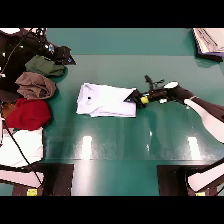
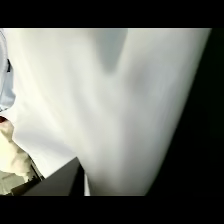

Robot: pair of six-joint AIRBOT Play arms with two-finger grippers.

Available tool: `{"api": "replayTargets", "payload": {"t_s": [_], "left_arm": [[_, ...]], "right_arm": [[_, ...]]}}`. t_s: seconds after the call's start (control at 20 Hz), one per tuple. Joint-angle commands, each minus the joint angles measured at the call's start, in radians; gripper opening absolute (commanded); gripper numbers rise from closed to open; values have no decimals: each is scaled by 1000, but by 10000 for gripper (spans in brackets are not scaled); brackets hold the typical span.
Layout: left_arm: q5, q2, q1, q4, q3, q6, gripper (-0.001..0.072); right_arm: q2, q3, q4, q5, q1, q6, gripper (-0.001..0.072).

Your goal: Fold the shirts.

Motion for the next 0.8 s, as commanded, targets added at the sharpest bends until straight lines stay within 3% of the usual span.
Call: {"api": "replayTargets", "payload": {"t_s": [0.0,0.15,0.35,0.45,0.75], "left_arm": [[-14,1,-2,0,0,0,24],[-18,1,-8,-10,0,-1,24],[-21,1,-50,-11,0,-1,24],[-17,1,-80,-11,0,-1,24],[20,1,-171,-12,0,-9,24]], "right_arm": [[-62,94,40,-13,71,-40,25],[-6,79,21,-31,50,-66,16],[250,-132,21,-138,-128,-67,16],[406,-255,0,-142,-296,-66,15],[745,-410,-309,-117,-927,-5,13]]}}
